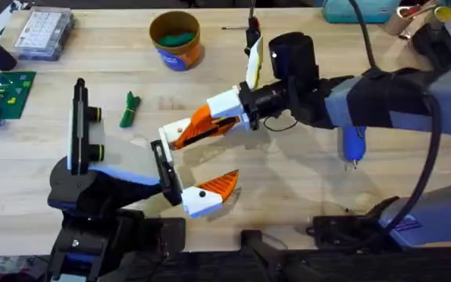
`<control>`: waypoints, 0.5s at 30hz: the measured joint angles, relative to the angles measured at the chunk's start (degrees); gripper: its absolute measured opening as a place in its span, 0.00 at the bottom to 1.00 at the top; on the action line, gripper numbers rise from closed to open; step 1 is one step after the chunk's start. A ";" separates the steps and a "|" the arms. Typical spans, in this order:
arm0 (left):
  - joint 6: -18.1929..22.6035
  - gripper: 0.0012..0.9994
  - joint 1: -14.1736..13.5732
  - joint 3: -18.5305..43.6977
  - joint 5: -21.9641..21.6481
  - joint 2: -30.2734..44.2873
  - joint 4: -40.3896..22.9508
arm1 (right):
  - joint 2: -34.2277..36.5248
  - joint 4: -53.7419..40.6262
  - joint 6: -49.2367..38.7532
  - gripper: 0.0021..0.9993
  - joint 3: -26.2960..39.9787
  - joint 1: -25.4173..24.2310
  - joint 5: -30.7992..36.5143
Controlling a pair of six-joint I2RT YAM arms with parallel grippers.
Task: Pick up the gripper from the table and insert it into the empty holder that is missing its gripper. Then pick up a screw, insert it into the mounting hole, and use the screwdriver to tighten it. Finally, clean up the table by picking up the vegetable and placing it into the bucket.
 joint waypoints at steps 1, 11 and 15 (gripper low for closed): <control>0.10 0.99 -0.04 0.00 -0.05 0.00 0.01 | 0.02 -0.15 0.02 0.56 -0.02 -0.01 0.14; 1.24 0.99 -0.46 0.00 0.74 -0.04 -0.05 | 0.12 -0.34 -0.16 0.69 -0.07 -0.78 0.66; 1.49 0.99 -0.67 0.00 1.46 -0.04 -0.17 | 0.12 -0.34 -0.15 0.73 -0.07 -1.32 0.99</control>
